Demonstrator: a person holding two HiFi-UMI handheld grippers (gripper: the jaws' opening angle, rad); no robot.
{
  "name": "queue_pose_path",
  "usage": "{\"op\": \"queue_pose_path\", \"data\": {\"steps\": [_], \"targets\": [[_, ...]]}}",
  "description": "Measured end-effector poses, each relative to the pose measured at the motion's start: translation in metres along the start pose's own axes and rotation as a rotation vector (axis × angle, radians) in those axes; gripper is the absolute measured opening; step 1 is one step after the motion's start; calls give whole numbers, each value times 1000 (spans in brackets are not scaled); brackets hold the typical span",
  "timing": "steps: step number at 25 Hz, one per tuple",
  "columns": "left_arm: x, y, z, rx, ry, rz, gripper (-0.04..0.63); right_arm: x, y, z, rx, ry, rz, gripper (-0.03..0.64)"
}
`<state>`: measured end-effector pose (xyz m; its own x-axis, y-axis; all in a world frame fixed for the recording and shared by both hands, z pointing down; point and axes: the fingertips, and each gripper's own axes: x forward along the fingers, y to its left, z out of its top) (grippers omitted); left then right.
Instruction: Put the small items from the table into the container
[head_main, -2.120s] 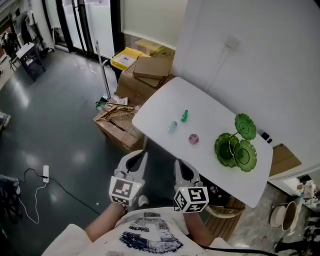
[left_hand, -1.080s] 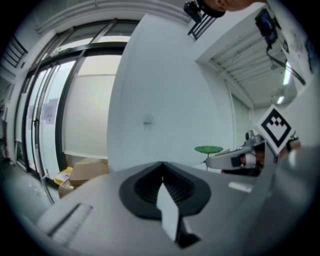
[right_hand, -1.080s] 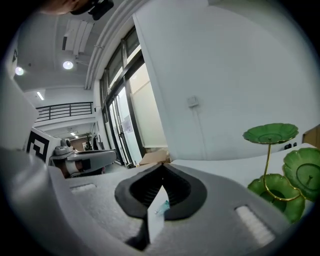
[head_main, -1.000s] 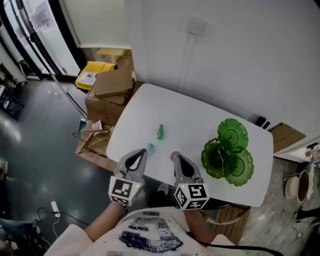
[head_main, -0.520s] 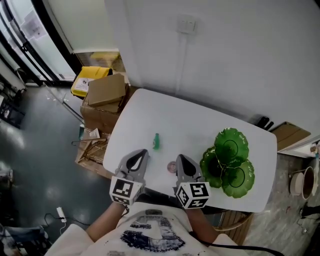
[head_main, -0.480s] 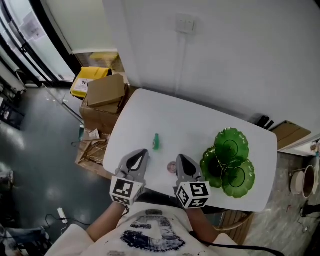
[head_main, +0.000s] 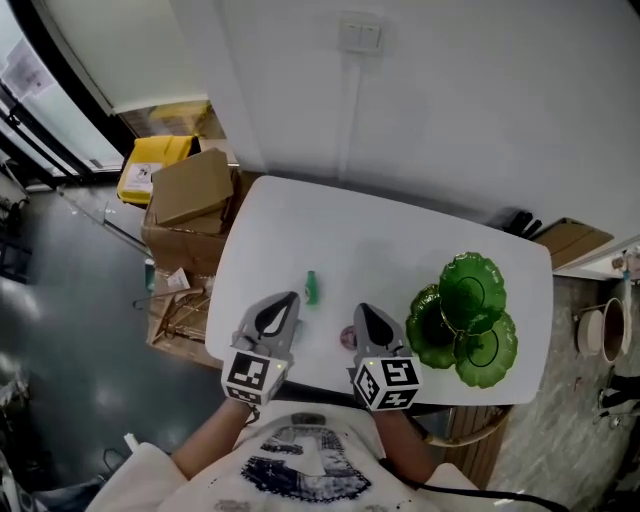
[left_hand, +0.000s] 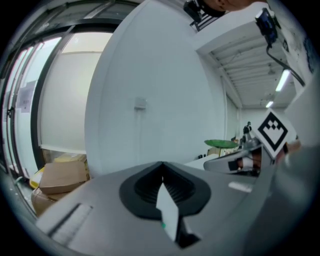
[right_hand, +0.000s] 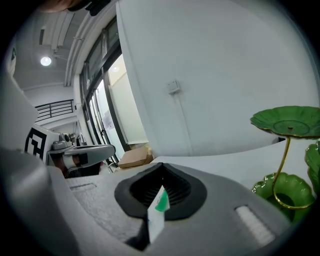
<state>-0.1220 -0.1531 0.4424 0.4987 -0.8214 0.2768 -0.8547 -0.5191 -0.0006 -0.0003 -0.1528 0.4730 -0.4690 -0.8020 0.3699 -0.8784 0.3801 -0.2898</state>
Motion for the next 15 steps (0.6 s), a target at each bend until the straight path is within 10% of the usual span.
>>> {"op": "queue_pose_path", "data": {"steps": [15], "targets": [[11,55,-30,-1,4,-149,-9,40,30,-22,-31,29,-134,-2]]}}
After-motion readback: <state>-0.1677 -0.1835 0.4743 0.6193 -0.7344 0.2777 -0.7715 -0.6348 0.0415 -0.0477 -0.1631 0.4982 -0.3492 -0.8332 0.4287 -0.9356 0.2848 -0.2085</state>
